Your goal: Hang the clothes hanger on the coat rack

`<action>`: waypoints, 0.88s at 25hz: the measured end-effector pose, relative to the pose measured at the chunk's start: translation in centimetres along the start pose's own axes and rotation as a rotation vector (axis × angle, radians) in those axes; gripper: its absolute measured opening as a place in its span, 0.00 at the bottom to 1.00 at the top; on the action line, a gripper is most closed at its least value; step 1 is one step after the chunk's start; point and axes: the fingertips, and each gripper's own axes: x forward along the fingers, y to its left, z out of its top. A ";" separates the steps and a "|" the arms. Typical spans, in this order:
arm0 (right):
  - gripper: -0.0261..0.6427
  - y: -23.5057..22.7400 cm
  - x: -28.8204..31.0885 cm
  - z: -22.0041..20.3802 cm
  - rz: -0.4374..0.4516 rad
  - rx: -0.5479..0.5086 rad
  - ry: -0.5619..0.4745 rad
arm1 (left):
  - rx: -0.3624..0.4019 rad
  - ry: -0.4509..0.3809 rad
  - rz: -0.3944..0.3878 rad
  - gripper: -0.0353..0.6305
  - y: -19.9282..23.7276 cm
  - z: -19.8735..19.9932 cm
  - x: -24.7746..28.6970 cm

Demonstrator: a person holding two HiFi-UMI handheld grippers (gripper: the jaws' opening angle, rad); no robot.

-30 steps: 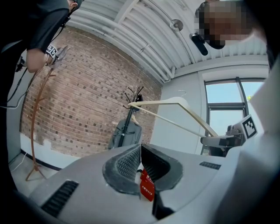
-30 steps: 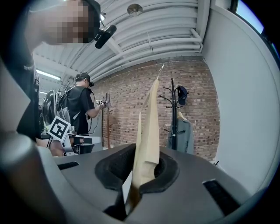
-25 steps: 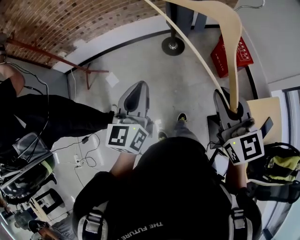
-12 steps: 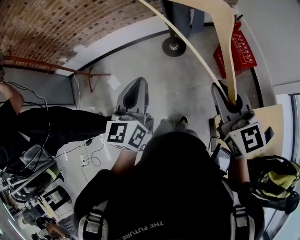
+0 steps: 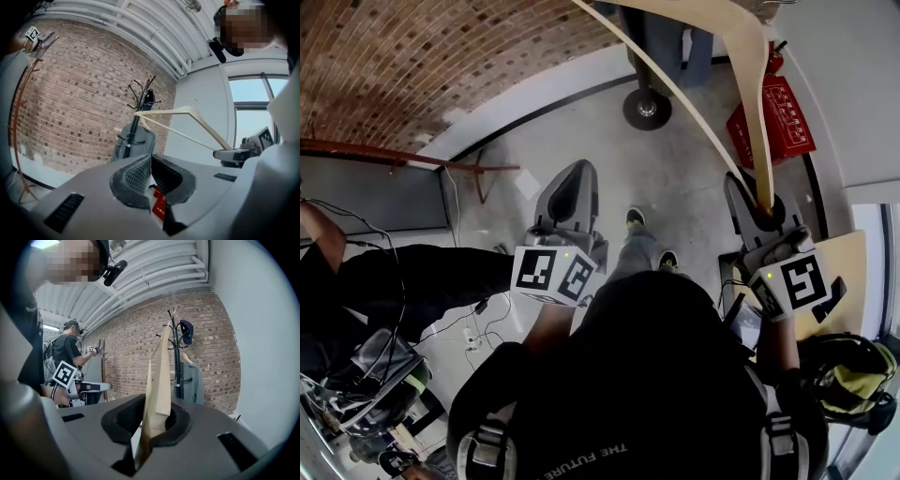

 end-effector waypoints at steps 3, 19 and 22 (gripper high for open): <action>0.10 -1.4 3.8 0.8 -0.019 -0.018 0.003 | -0.009 -0.009 -0.011 0.09 2.8 0.9 3.1; 0.10 -6.0 17.6 2.7 -0.068 -0.100 0.049 | -0.034 -0.031 -0.056 0.09 15.2 4.7 14.1; 0.10 -7.4 19.3 3.9 -0.043 -0.125 0.055 | -0.043 -0.030 -0.054 0.09 16.0 5.3 16.1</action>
